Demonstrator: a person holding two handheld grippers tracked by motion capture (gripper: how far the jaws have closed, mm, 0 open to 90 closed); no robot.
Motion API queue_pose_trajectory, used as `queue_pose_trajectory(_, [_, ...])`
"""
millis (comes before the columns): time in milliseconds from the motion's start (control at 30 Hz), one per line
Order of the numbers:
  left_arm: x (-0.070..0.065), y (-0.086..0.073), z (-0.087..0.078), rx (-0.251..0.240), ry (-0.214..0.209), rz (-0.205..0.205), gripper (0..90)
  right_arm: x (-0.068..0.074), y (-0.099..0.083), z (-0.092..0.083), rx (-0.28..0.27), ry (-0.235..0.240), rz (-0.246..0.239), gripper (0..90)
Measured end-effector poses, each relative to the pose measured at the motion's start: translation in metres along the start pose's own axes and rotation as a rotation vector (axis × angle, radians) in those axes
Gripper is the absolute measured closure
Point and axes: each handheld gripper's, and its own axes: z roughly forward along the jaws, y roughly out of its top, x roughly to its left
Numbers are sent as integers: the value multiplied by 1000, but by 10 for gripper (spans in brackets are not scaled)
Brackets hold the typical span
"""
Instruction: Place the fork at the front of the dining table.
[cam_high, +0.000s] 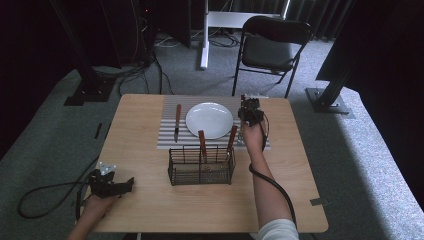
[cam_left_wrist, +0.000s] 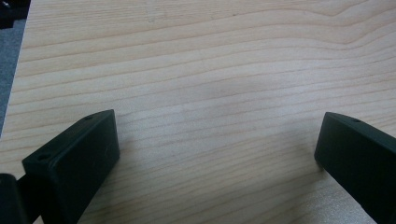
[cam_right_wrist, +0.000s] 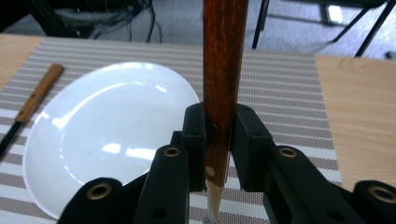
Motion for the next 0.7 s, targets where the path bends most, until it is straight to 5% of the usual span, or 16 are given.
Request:
queue_pose_trajectory(267, [0,0,0,0,3,-3,0,-8,8,24,40,2,30,763])
queue_pose_trajectory(700, [0,0,0,0,3,-3,0,-17,9,91,188,8,129,762])
